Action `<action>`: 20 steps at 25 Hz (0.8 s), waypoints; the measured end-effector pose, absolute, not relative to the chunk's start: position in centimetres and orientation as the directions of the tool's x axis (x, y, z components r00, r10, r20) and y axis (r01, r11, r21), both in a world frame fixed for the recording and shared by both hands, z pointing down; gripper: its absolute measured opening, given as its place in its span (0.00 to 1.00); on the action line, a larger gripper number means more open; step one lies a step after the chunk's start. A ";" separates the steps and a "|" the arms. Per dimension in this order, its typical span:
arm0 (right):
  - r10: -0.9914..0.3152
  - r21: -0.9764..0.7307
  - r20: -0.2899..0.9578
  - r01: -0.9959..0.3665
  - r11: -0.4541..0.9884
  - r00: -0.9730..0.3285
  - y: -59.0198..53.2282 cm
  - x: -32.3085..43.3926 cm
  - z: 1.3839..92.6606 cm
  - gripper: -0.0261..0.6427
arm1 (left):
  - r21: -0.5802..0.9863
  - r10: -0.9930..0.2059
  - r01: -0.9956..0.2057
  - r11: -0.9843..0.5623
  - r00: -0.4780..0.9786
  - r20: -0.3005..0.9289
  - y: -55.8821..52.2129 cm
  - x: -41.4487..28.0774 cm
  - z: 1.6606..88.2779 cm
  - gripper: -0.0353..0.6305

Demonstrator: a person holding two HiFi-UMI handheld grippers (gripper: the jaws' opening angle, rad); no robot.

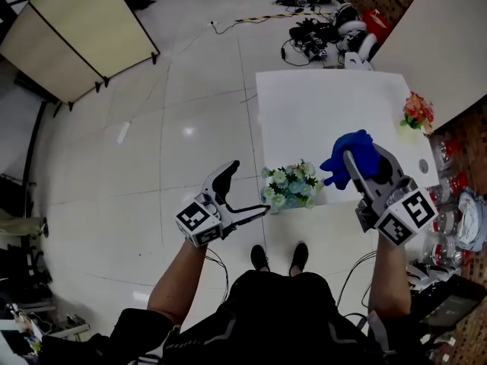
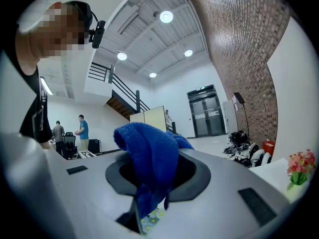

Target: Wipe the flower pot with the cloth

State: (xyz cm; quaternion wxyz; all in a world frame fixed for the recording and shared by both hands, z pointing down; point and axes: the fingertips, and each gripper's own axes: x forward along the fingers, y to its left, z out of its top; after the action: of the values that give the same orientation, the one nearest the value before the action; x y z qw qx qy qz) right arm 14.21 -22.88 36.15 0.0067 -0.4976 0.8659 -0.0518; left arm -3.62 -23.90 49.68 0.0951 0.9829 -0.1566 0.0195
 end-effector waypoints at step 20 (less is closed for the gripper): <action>-0.845 -0.051 -0.008 -0.843 0.535 -0.535 -21.0 11.5 31.4 0.18 | 0.240 -0.574 -0.533 -0.812 0.804 -0.158 -25.2 -7.4 34.2 0.06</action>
State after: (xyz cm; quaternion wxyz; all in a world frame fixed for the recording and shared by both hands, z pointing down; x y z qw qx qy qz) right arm 11.54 -21.01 31.37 0.0158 -0.4818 0.8759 -0.0206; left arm -7.41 -25.20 34.17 0.0924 0.9451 -0.2927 -0.1120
